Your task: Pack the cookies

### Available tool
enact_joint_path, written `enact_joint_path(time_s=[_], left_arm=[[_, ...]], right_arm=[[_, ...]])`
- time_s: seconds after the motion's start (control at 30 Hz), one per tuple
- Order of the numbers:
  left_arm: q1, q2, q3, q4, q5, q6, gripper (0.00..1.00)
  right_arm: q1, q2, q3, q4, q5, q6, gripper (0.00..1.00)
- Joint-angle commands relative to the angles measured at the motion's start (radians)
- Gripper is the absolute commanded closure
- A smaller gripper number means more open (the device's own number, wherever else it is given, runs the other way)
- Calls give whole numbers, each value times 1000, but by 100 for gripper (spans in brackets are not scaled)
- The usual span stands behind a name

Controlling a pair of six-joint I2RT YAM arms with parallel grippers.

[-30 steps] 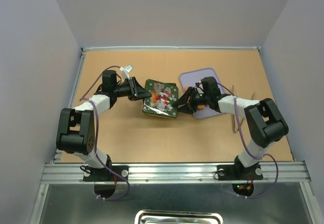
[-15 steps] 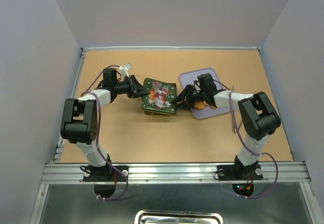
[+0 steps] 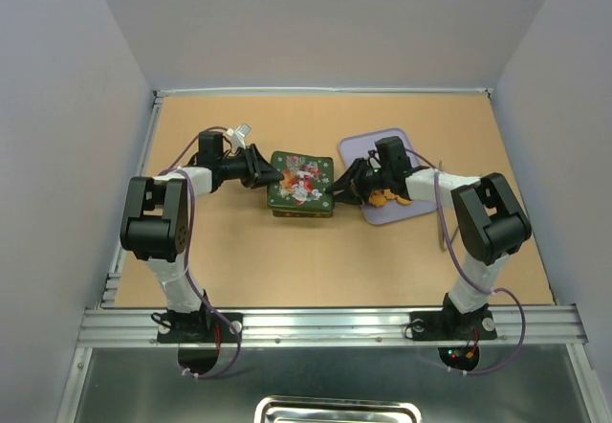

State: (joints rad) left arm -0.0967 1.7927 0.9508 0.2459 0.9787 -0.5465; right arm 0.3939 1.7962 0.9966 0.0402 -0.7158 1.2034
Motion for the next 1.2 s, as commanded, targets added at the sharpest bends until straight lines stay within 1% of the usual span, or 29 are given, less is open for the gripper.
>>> enact_joint_path(time_s=[0.0,0.1,0.2,0.27,0.33,0.43,0.5,0.53,0.87,0.97,1.17], left_arm=[[-12,33,17,-25,-173,161,63],[-17,40,28,-43,-198,178,62],[-24,46,40,-66,-222,189,58],[-29,51,55,-82,-235,203,53],[-34,56,71,-102,-252,206,46],[-35,56,89,-131,-279,218,41],[-35,54,98,-157,-305,232,40],[-35,50,106,-161,-310,235,37],[-35,5,138,-197,-318,223,36],[-35,-21,151,-211,-321,215,36],[-35,-99,221,-299,-386,224,36]], right_arm=[[-9,-37,109,116,-125,51,59],[-18,-37,117,115,-125,51,59],[-24,-32,125,115,-125,51,59],[-27,-28,129,113,-126,51,59],[-29,-26,134,115,-128,53,59],[-33,-21,137,115,-129,51,59],[-33,-20,135,115,-131,51,59],[-36,-20,132,115,-131,51,59],[-38,-6,99,116,-149,41,60],[-36,-8,85,116,-149,38,62],[-36,-8,56,116,-149,28,63]])
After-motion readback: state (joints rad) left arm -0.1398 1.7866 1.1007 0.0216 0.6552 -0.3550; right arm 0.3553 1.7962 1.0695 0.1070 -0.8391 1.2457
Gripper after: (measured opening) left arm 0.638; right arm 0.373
